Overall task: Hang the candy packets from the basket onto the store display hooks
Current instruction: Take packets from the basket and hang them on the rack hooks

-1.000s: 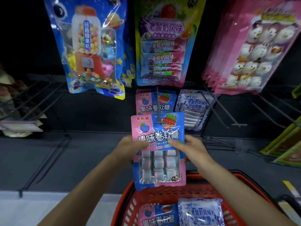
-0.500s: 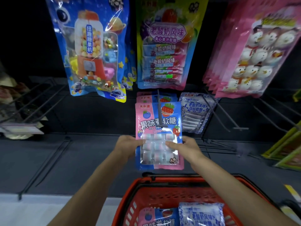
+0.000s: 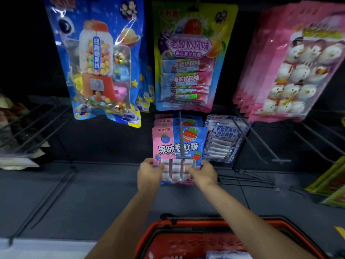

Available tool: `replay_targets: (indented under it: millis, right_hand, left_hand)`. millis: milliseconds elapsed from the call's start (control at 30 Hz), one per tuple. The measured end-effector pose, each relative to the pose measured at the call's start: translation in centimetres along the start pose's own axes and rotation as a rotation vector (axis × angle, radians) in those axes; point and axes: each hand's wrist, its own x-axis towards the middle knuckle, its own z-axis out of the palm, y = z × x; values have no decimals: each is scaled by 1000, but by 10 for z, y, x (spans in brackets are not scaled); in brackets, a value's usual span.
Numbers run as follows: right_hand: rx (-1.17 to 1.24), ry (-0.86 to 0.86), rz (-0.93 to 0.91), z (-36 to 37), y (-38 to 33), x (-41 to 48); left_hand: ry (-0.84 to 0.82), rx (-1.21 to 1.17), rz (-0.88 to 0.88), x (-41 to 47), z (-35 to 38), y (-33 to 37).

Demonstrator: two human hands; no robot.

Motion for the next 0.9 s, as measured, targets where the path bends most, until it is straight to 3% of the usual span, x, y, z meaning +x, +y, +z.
replay_targets:
  millis: [567, 900]
  right_hand:
    - [-20, 301, -406, -34, -65, 10]
    - [-47, 357, -442, -46, -76, 15]
  left_hand:
    - [31, -151, 369, 46, -30, 56]
    - [95, -244, 330, 47, -29, 65]
